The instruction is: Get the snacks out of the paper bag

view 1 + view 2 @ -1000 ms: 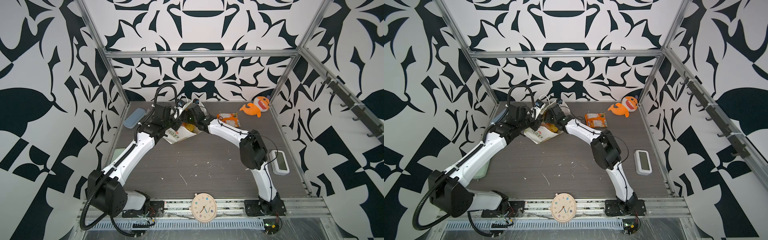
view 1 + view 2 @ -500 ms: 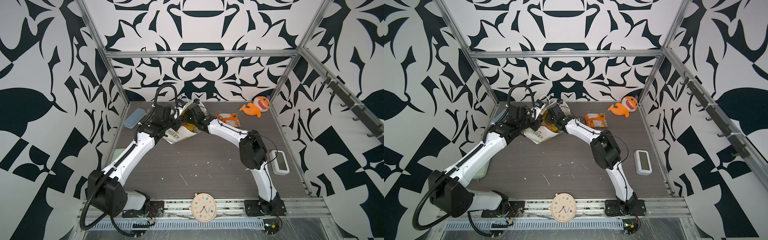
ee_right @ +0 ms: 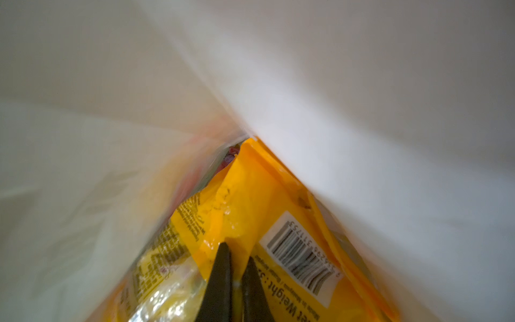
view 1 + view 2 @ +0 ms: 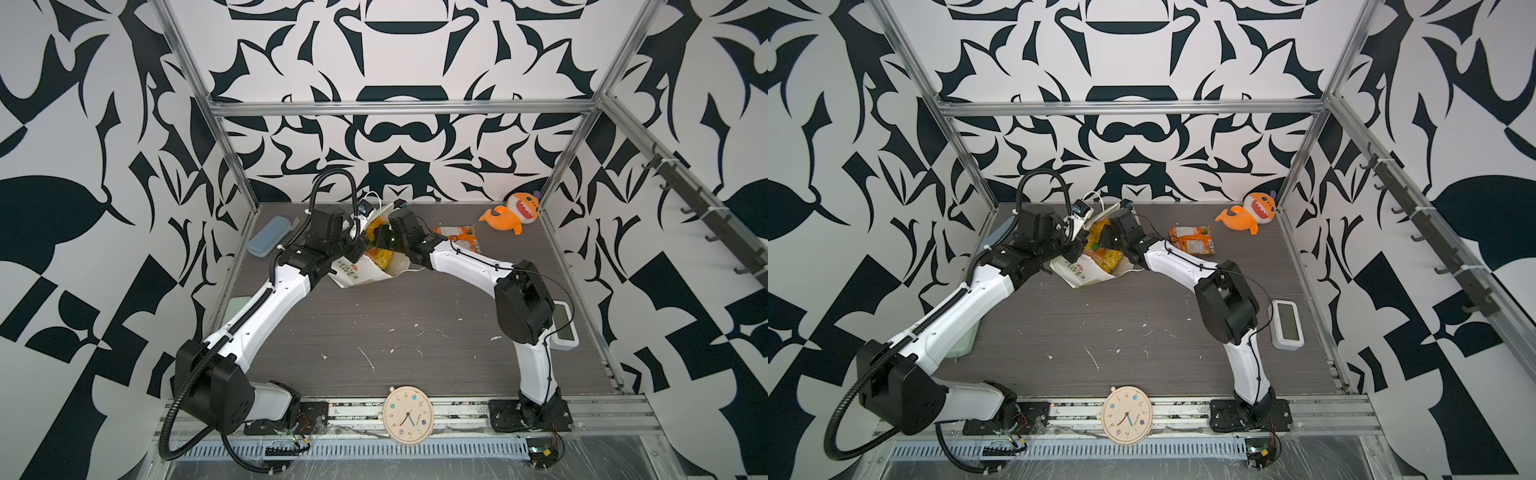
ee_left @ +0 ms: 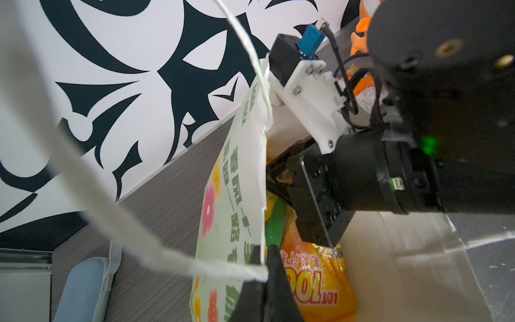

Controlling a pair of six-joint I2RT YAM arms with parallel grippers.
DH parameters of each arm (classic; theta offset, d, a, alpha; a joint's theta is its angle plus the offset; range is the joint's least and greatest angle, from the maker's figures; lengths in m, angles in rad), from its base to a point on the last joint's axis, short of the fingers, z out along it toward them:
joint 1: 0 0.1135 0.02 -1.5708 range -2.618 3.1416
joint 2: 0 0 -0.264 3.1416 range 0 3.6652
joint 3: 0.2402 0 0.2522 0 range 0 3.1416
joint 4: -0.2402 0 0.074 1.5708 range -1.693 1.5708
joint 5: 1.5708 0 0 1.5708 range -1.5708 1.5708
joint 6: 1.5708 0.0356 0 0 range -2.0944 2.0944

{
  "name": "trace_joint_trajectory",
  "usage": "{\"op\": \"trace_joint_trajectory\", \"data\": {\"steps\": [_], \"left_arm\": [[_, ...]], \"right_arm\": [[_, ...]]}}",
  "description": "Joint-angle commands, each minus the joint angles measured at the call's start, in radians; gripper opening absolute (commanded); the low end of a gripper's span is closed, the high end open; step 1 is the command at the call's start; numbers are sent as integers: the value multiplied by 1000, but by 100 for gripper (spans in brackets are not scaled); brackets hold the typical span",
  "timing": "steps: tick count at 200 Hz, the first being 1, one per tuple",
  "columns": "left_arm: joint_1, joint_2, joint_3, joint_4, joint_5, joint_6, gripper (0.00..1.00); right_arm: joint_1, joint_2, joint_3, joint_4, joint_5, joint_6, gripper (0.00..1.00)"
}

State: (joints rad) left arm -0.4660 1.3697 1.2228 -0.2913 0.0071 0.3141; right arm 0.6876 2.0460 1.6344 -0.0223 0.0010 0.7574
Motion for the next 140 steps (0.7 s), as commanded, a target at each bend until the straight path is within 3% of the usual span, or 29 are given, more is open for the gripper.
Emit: {"op": "trace_joint_trajectory", "data": {"steps": [1, 99, 120, 132, 140], "left_arm": [[-7, -18, -3, 27, 37, 11, 0], [-7, -9, -8, 34, 26, 12, 0], [-8, -12, -7, 34, 24, 14, 0], [-7, -11, -6, 36, 25, 16, 0], [-8, -12, -6, 37, 24, 16, 0]], "right_arm": [[-17, -93, -44, 149, -59, -12, 0], [-26, -237, -220, 352, -136, -77, 0], [-25, -263, -213, 313, -122, -101, 0], [-26, -261, -185, 215, -59, -106, 0], [-25, -244, -153, 134, -20, -109, 12]]}}
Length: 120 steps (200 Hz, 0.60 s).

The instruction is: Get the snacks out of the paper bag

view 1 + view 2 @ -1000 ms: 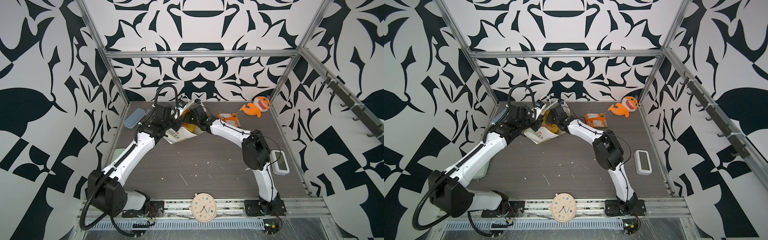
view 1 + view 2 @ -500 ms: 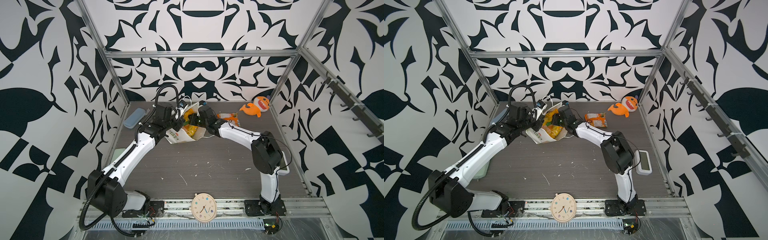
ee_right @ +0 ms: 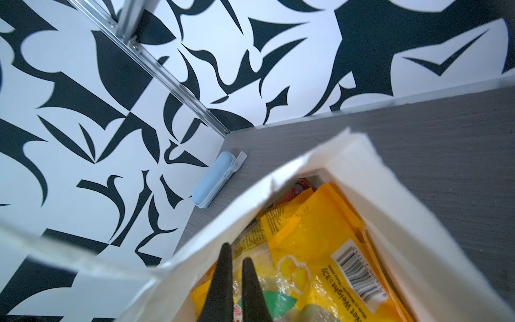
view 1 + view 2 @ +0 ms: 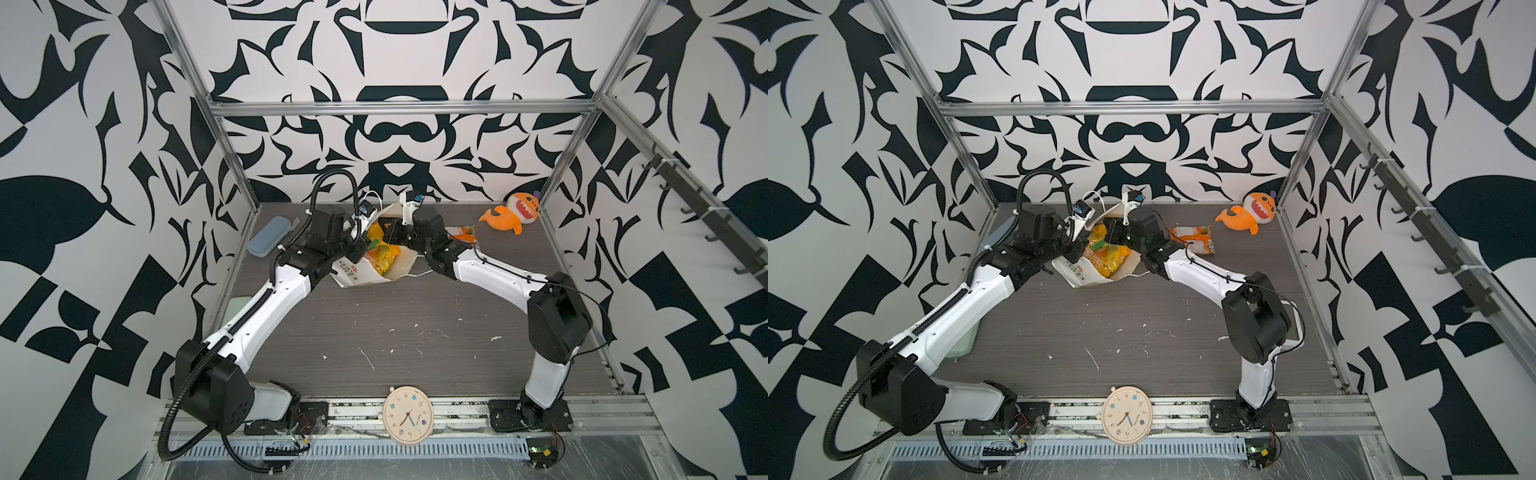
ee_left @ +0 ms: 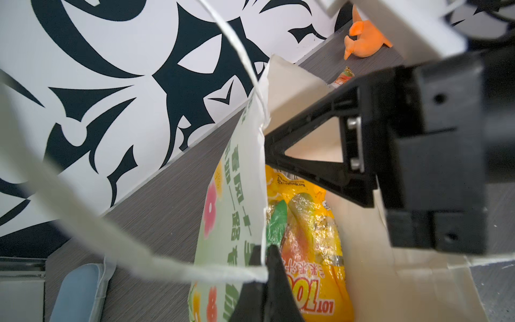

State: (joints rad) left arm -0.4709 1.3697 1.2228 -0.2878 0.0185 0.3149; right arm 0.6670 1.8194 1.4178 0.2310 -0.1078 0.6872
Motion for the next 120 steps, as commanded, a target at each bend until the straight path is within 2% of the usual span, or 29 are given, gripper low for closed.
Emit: {"op": "trace_joint_trajectory", "data": {"steps": [1, 2, 8, 27, 47, 51, 55, 60, 64, 92, 103, 111, 120], "left_arm": [[-3, -12, -6, 34, 14, 15, 0], [-2, -12, -5, 34, 14, 15, 0], [-3, -10, -5, 36, 14, 15, 0], [-3, -8, -2, 36, 20, 13, 0], [-3, -5, 3, 35, 21, 13, 0], [-3, -6, 4, 33, 21, 13, 0], [-2, -6, 4, 32, 20, 13, 0], [-3, -6, 6, 32, 21, 13, 0], [-3, -6, 7, 32, 21, 14, 0], [-2, -4, 9, 32, 27, 16, 0], [-2, -1, 9, 32, 27, 16, 0], [-2, 1, 9, 34, 28, 16, 0], [-2, 4, 10, 35, 29, 16, 0]], "right_arm": [[-5, -14, 71, -131, 93, -40, 14], [-6, -7, 84, -153, 99, -43, 18], [-5, 14, 119, -212, 106, -43, 26], [-7, 69, 181, -304, 97, -48, 34], [-4, 94, 171, -274, 80, -25, 48], [-4, 100, 173, -273, 75, -24, 61], [-4, 107, 177, -268, 71, -30, 66], [-3, 116, 185, -268, 67, -33, 80], [-3, 121, 190, -272, 68, -36, 83], [3, 161, 240, -297, 103, -29, 86], [8, 178, 269, -312, 122, -27, 91], [13, 190, 298, -337, 148, -38, 99], [22, 206, 333, -363, 177, -49, 99]]}}
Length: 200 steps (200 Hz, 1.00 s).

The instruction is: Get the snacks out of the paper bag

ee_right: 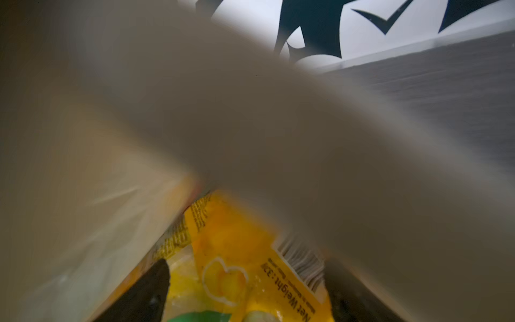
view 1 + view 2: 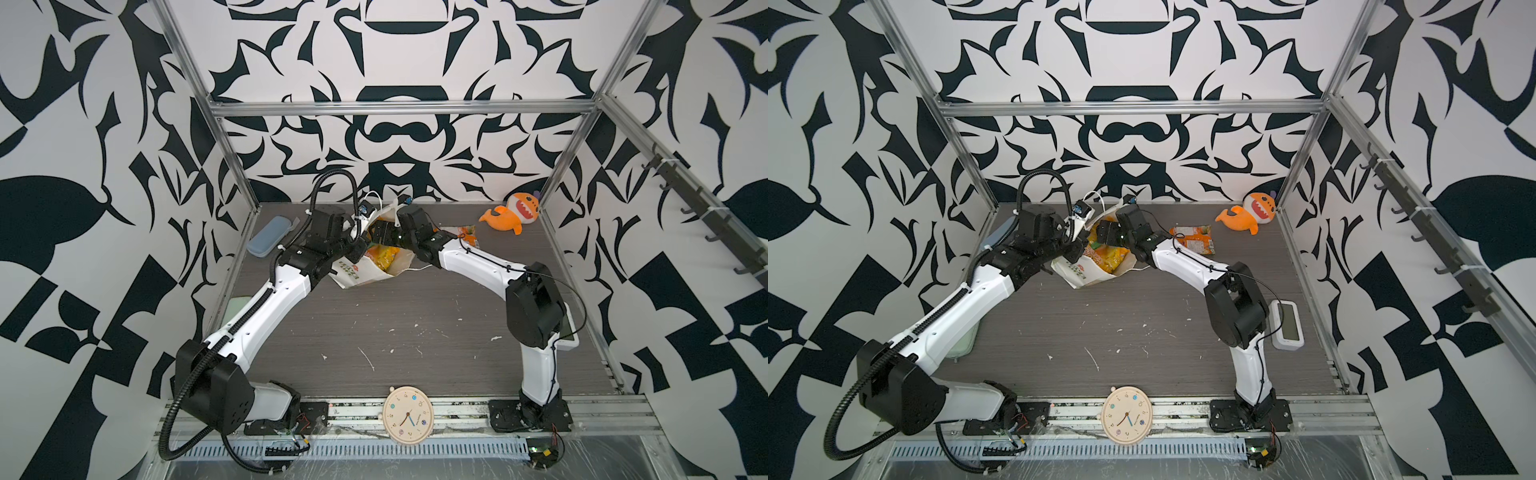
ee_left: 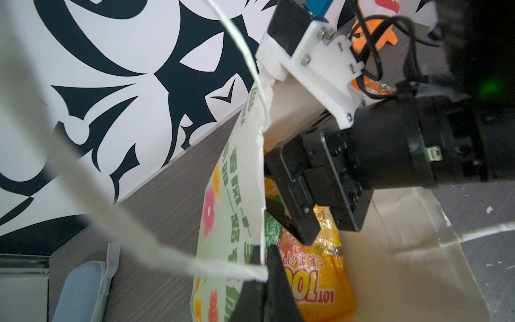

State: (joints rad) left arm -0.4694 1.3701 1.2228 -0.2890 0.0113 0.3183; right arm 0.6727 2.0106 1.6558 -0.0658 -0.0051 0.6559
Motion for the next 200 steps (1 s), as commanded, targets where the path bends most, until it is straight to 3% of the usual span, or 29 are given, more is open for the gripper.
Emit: {"op": "trace_joint_trajectory", "data": {"steps": [1, 49, 115, 200], "left_arm": [[-4, 4, 10, 36, 36, 13, 0], [-4, 9, 15, 30, 43, 16, 0], [-4, 9, 22, 39, 49, 21, 0], [-3, 6, 19, 34, 43, 19, 0]], "right_arm": [[17, 17, 99, -68, 75, -19, 99], [33, 109, 260, -178, 111, -34, 99], [48, 211, 295, -213, 149, -25, 99], [50, 240, 194, -105, 83, 11, 74]]}}
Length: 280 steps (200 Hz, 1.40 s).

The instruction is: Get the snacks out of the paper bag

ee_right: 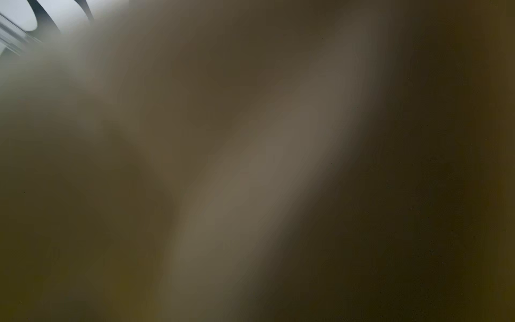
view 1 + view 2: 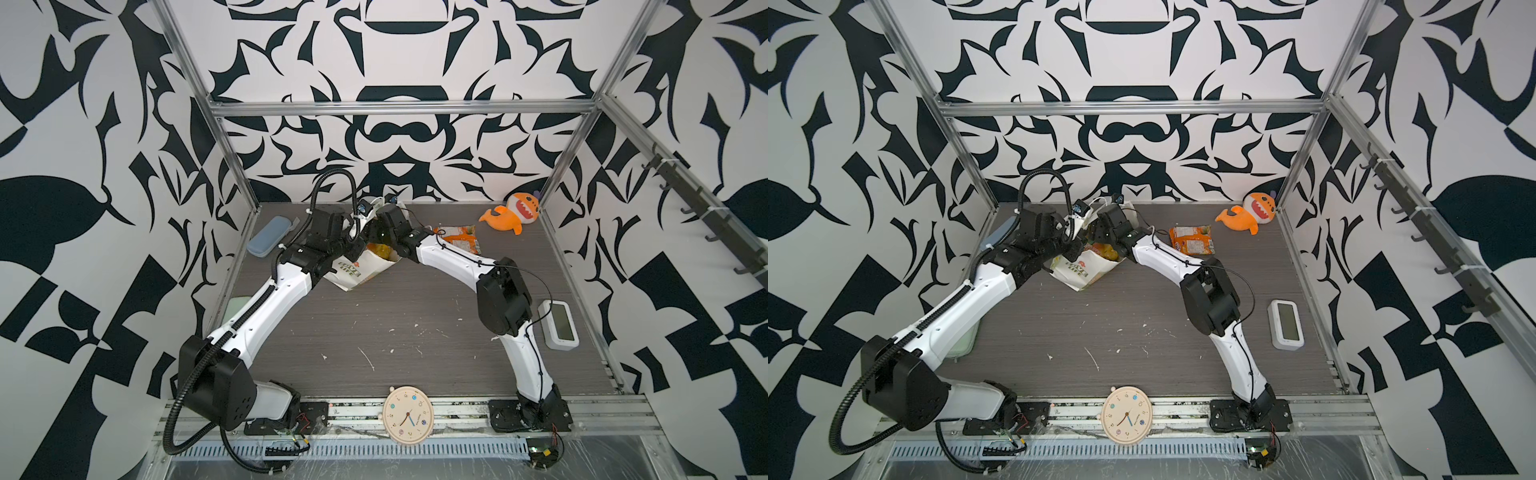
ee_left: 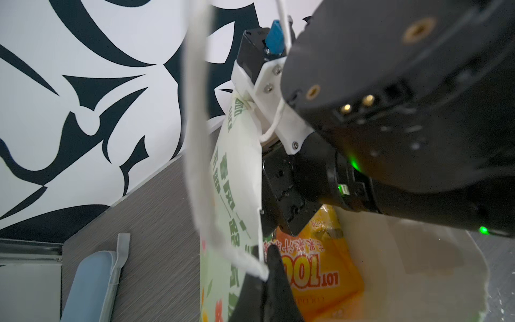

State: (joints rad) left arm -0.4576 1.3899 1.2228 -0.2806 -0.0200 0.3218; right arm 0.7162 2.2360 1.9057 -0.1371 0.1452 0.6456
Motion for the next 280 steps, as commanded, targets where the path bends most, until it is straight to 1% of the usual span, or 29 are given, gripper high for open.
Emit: {"op": "trace_joint_trajectory", "data": {"steps": [1, 9, 21, 25, 29, 35, 39, 74, 87, 100, 125, 134, 191, 216, 258, 271, 280], "left_arm": [[-16, -15, 19, 27, 75, 17, 0], [-16, -14, 18, 29, 74, 17, 0], [-16, -13, 20, 29, 72, 16, 0], [-16, -13, 20, 30, 73, 16, 0], [-15, -14, 21, 29, 74, 16, 0], [-15, -14, 21, 29, 74, 16, 0], [-15, -13, 21, 28, 74, 16, 0], [-16, -22, 16, 25, 67, 16, 0], [-16, -24, 11, 26, 66, 16, 0], [-16, -25, 8, 26, 62, 16, 0], [-15, -23, 6, 26, 60, 14, 0], [-16, -22, 4, 26, 60, 14, 0], [-16, -23, -4, 34, 59, 10, 0], [-15, -22, -9, 26, 63, 8, 0], [-18, -37, -29, 22, 72, -12, 0], [-16, -40, -38, 22, 71, -15, 0], [-16, -40, -42, 23, 68, -17, 0]], "right_arm": [[6, 13, -61, -27, -68, 21, 73], [7, 2, -92, 14, -78, 27, 68], [6, 1, -98, 31, -96, 24, 63], [6, 7, -86, 19, -98, 22, 43], [6, 12, -74, 4, -96, 21, 29], [6, 19, -65, -3, -98, 21, 15], [6, 22, -66, 0, -104, 23, 11], [4, 10, -94, 27, -124, 32, 9], [0, -7, -117, 63, -173, 35, 8], [-3, -41, -164, 155, -235, 35, 7], [-4, -102, -208, 249, -372, -12, 4], [-4, -129, -229, 253, -389, -25, 0], [-13, -301, -401, 417, -533, -40, 0], [-20, -368, -467, 478, -539, -27, 0], [-40, -477, -559, 484, -518, -47, 0], [-41, -508, -571, 442, -492, -80, 0], [-41, -523, -554, 354, -439, -115, 0]]}}
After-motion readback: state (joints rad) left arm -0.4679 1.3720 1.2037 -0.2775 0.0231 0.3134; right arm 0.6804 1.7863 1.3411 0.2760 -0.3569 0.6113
